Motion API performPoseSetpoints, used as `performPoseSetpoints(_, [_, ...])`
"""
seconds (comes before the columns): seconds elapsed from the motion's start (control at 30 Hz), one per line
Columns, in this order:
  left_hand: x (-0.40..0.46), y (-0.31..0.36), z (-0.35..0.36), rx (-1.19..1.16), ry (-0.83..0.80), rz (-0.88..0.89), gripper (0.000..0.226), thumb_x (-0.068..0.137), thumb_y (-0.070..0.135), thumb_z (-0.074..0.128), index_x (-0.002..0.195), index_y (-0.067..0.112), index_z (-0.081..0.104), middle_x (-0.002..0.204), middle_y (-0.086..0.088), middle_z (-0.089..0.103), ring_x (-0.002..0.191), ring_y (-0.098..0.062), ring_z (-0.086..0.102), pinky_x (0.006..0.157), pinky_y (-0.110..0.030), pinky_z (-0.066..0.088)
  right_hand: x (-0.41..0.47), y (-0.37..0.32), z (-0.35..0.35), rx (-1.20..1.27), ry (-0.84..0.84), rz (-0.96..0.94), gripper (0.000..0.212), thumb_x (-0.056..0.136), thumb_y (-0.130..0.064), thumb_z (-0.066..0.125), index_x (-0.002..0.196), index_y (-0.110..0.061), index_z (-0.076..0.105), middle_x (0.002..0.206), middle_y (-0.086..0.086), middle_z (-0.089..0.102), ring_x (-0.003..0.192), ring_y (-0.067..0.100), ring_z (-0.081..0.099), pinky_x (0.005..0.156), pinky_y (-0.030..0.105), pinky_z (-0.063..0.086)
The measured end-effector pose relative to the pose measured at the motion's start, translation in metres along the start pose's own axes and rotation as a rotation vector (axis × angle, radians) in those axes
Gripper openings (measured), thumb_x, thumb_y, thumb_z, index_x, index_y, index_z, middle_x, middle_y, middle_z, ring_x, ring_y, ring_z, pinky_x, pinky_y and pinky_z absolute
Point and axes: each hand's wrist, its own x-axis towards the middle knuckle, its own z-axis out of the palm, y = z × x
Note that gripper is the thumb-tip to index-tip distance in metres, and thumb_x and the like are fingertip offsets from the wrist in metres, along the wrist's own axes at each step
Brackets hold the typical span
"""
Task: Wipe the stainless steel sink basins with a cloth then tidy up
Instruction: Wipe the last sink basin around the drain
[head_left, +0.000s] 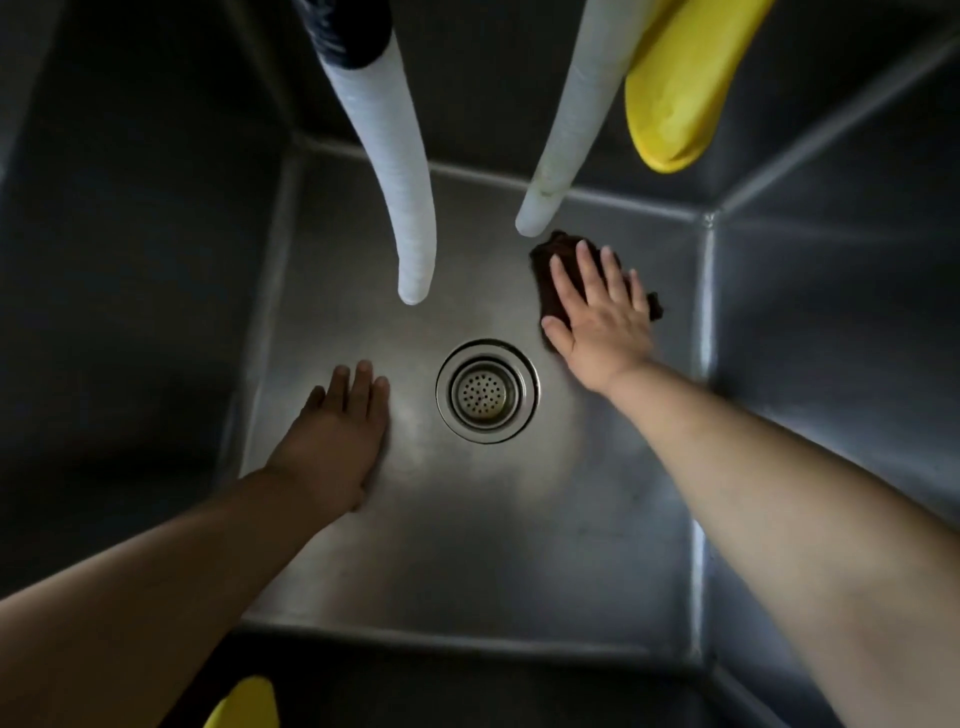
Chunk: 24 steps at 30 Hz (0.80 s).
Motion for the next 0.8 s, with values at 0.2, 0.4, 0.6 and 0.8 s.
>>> performPoseSetpoints(0.2, [-0.002, -0.004, -0.004, -0.086, -0.037, 0.017, 0.126, 0.074, 0.048, 0.072, 0.144, 0.001, -0.022, 0.153, -0.024, -0.021, 0.143, -0.041, -0.009, 0.117, -0.043, 0.011, -0.076, -0.027, 0.012, 0.066, -0.076, 0.054, 0.068, 0.092, -0.055, 0.021, 0.151, -0.029, -0.003, 0.159, 0.007, -0.008, 0.145, 0.029, -0.008, 0.115, 0.049, -0.001])
performPoseSetpoints(0.4, [-0.006, -0.001, -0.012, -0.071, -0.054, -0.004, 0.122, 0.077, 0.042, 0.072, 0.144, -0.002, -0.02, 0.153, -0.026, -0.019, 0.143, -0.043, -0.007, 0.117, -0.046, 0.011, -0.191, -0.067, 0.025, -0.056, -0.172, -0.316, 0.081, 0.077, -0.055, 0.062, 0.144, -0.019, 0.036, 0.15, 0.018, 0.032, 0.136, 0.042, 0.03, 0.109, 0.062, 0.024])
performPoseSetpoints(0.6, [-0.006, 0.001, -0.018, -0.03, -0.063, 0.003, 0.123, 0.076, 0.047, 0.071, 0.144, -0.004, -0.017, 0.153, -0.028, -0.016, 0.142, -0.045, -0.002, 0.116, -0.047, 0.016, -0.204, -0.035, 0.027, -0.128, -0.241, -0.529, 0.069, 0.088, -0.054, 0.036, 0.148, -0.026, 0.014, 0.156, 0.009, 0.01, 0.143, 0.036, 0.009, 0.111, 0.051, 0.004])
performPoseSetpoints(0.8, [-0.004, 0.001, -0.016, -0.023, -0.058, 0.014, 0.125, 0.075, 0.05, 0.071, 0.143, -0.006, -0.017, 0.152, -0.031, -0.015, 0.142, -0.047, 0.0, 0.115, -0.047, 0.017, -0.129, -0.003, 0.02, -0.076, -0.074, -0.205, 0.072, 0.085, -0.055, 0.044, 0.147, -0.021, 0.03, 0.153, 0.014, 0.029, 0.14, 0.038, 0.026, 0.112, 0.056, 0.015])
